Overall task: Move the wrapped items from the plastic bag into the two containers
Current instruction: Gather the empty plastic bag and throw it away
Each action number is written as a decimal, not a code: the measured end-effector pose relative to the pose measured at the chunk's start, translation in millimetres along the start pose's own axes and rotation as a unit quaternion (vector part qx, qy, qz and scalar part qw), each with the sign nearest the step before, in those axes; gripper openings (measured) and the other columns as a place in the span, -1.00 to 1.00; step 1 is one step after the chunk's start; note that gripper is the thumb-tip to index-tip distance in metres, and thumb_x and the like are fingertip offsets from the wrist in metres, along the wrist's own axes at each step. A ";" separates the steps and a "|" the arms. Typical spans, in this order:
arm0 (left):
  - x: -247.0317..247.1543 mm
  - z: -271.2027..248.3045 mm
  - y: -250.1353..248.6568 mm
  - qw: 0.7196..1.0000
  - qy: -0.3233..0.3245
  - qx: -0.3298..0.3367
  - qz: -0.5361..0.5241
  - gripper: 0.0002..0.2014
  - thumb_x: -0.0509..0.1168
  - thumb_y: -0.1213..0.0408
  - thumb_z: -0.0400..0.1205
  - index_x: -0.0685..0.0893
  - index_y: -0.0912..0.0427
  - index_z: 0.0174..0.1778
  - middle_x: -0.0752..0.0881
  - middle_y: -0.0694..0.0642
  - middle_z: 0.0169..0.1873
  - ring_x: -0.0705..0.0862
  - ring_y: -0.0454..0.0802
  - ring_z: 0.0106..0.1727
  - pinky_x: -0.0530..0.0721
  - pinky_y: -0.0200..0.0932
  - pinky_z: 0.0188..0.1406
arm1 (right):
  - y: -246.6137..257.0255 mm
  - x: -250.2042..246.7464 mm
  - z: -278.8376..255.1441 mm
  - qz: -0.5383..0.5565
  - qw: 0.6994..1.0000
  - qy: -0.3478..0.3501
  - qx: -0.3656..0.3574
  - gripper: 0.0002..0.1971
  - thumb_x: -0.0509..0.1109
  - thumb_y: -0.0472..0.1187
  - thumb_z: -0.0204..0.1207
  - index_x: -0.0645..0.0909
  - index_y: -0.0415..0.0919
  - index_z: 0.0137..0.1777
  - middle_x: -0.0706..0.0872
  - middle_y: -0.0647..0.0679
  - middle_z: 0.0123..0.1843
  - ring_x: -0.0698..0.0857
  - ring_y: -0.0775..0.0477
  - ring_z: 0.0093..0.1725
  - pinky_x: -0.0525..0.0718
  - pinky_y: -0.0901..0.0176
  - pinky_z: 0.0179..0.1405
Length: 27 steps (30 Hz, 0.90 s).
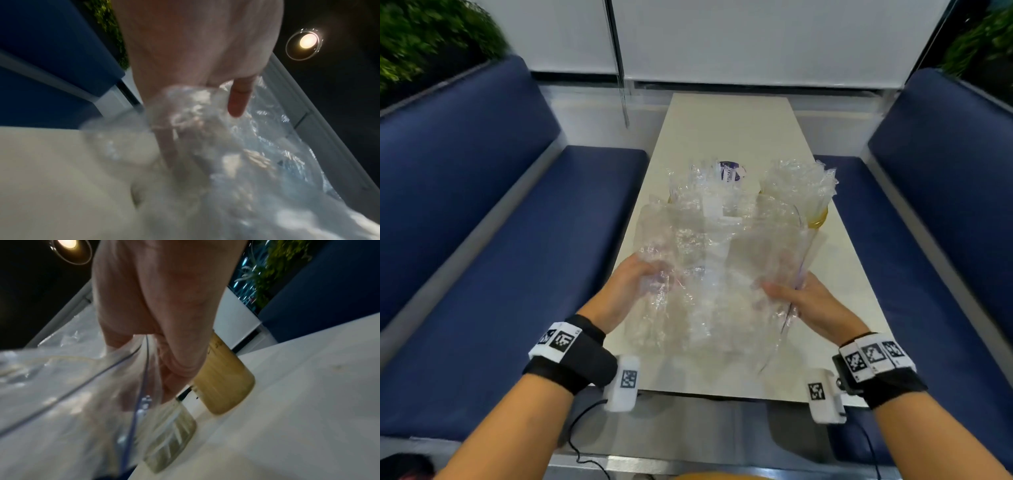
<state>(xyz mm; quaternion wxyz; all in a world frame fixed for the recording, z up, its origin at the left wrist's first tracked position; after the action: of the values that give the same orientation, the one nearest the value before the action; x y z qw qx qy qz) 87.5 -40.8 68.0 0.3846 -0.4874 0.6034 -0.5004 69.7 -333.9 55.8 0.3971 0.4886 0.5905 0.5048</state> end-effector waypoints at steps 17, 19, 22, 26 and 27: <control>1.4 -15.2 -23.8 0.983 0.135 -0.089 0.085 -0.73 0.27 -0.04 0.75 0.55 -0.06 0.32 0.83 0.07 -0.06 0.83 0.09 -0.15 0.76 0.06 -0.10 | 14.7 -29.7 2.5 -0.096 0.983 0.073 -0.141 -0.48 0.32 -0.83 0.34 0.87 -0.20 -0.34 0.72 -0.31 0.18 0.73 -0.20 0.16 0.67 -0.13 0.22; 0.8 -12.1 -25.6 0.972 0.117 -0.058 0.195 -0.48 0.50 0.32 0.65 0.54 -0.17 0.47 0.83 0.05 0.06 0.85 0.00 -0.02 0.78 -0.17 -0.07 | 15.1 -30.1 2.7 -0.216 0.966 0.103 -0.102 -0.42 0.34 -0.78 0.38 0.90 -0.06 -0.18 0.75 -0.10 0.25 0.73 0.01 0.24 0.62 -0.10 0.35; 1.0 -8.0 -43.1 0.944 0.095 0.040 0.314 -0.56 0.43 0.56 0.62 0.73 -0.01 0.31 0.75 -0.22 0.15 0.72 -0.43 0.05 0.69 -0.47 -0.08 | 22.9 -27.8 -13.8 -0.269 0.917 0.295 0.021 -0.33 0.65 -0.41 0.34 0.63 0.04 0.43 0.62 0.10 0.51 0.53 0.09 0.55 0.44 0.01 0.60; 19.9 -0.4 -65.2 0.906 0.134 0.100 0.388 -0.57 0.38 0.58 0.59 0.79 -0.05 0.20 0.75 -0.29 0.21 0.65 -0.50 0.23 0.53 -0.59 0.16 | 53.5 2.4 -3.5 -0.286 0.930 0.231 -0.009 -0.06 0.75 0.00 0.27 0.31 0.08 0.59 0.49 0.22 0.58 0.40 0.27 0.60 0.29 0.14 0.67; 28.0 2.0 -69.6 0.902 0.143 0.116 0.391 -0.58 0.39 0.58 0.58 0.80 -0.03 0.20 0.76 -0.24 0.22 0.66 -0.46 0.25 0.52 -0.59 0.21 | 59.6 19.3 6.1 -0.329 0.927 0.175 -0.047 -0.10 0.74 0.08 0.27 0.35 0.10 0.57 0.52 0.25 0.53 0.46 0.30 0.54 0.37 0.16 0.63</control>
<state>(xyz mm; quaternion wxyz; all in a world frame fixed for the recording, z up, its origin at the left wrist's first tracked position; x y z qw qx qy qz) 97.1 -70.2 136.4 0.5132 -0.0872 0.7316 -0.4403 82.1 -313.0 113.9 0.4539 0.1514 0.7540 0.4501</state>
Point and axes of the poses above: each hand's wrist, its own z-axis towards the middle knuckle, its own x-axis out of the palm, y = z × x, the point moved 5 cm from there along z, towards the middle knuckle
